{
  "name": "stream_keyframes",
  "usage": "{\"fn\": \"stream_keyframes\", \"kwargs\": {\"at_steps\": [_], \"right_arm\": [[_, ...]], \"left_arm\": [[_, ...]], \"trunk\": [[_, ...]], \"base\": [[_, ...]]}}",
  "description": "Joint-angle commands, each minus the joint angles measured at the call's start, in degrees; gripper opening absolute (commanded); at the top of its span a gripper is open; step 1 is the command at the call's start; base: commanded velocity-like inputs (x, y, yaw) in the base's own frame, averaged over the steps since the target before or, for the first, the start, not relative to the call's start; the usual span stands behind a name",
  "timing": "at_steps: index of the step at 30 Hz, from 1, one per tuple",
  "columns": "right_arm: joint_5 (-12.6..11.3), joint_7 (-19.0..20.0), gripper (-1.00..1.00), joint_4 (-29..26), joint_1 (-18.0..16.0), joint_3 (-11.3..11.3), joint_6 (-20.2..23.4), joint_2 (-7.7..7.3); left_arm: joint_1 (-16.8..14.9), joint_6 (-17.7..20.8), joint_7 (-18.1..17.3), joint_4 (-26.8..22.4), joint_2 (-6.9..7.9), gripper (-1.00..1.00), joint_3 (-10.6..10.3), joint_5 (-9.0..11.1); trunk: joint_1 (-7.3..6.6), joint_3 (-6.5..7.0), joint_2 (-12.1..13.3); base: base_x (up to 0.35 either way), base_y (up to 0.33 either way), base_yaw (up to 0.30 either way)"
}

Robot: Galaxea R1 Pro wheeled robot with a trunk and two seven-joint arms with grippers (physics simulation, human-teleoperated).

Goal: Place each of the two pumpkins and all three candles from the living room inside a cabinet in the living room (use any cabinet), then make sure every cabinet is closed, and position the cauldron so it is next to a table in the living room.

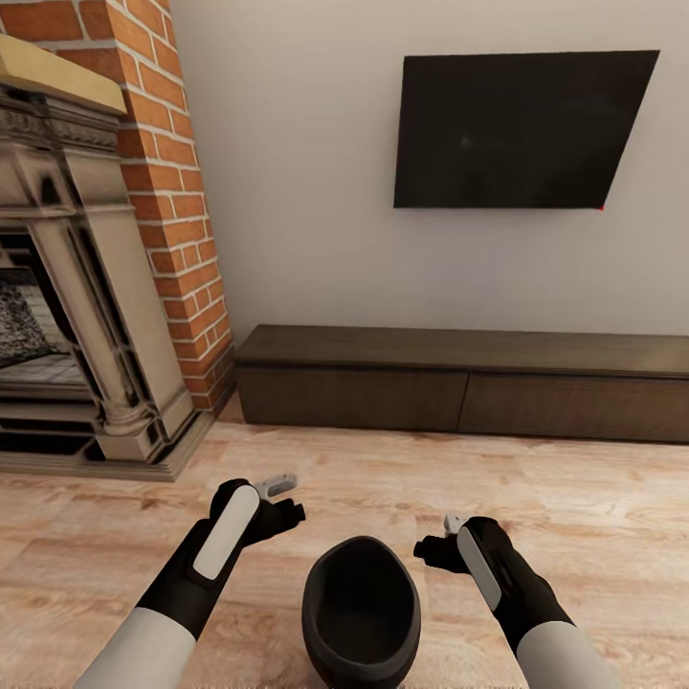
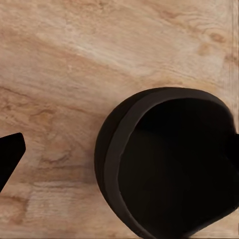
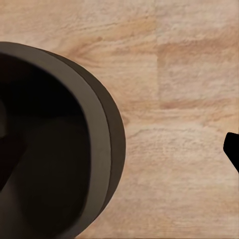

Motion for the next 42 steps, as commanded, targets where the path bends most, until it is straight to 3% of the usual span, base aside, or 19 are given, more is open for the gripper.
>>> {"fn": "stream_keyframes", "kwargs": {"at_steps": [1,4,8,15,28,38,42], "right_arm": [[-0.61,-0.55,1.00,-0.07,-0.03,0.12,0.14,-0.02],[-0.61,-0.39,1.00,0.00,-0.03,0.12,0.05,-0.02],[-0.61,0.35,1.00,0.02,-0.03,0.12,-0.12,-0.02],[-0.23,5.68,1.00,0.02,-0.03,0.13,-0.37,-0.04],[-0.52,6.90,1.00,0.02,-0.03,0.20,-0.68,-0.02],[-0.12,10.18,1.00,-0.29,-0.03,0.22,-0.64,-0.01],[-0.01,10.43,1.00,-0.32,-0.03,0.21,-0.64,-0.02]], "left_arm": [[-0.04,0.05,-0.19,-0.04,0.02,1.00,-0.12,0.52],[-0.05,0.04,-4.06,0.93,0.04,1.00,-0.96,0.15],[-0.11,-0.02,-5.59,2.28,-0.01,1.00,-1.43,-0.09],[-0.12,-0.04,-6.11,2.65,-0.03,1.00,-1.55,0.10],[-0.12,-0.13,-6.16,2.68,-0.09,1.00,-1.73,0.08],[-0.12,-1.34,-6.17,2.92,-0.72,1.00,-3.76,-0.15],[-0.12,-1.65,-6.17,2.94,-0.94,1.00,-4.17,-0.16]], "trunk": [[0.01,-0.29,-0.04],[0.09,-0.95,-0.08],[0.19,-1.84,-0.14],[0.37,-3.39,-0.23],[0.71,-6.27,-0.40],[0.96,-8.48,-0.54],[0.96,-8.48,-0.54]], "base": [[0.000,0.000,0.000],[0.000,0.000,0.000],[0.000,0.000,0.000],[0.000,0.000,0.000],[0.000,0.000,0.000],[0.000,0.000,0.000],[0.000,0.000,0.000]]}}
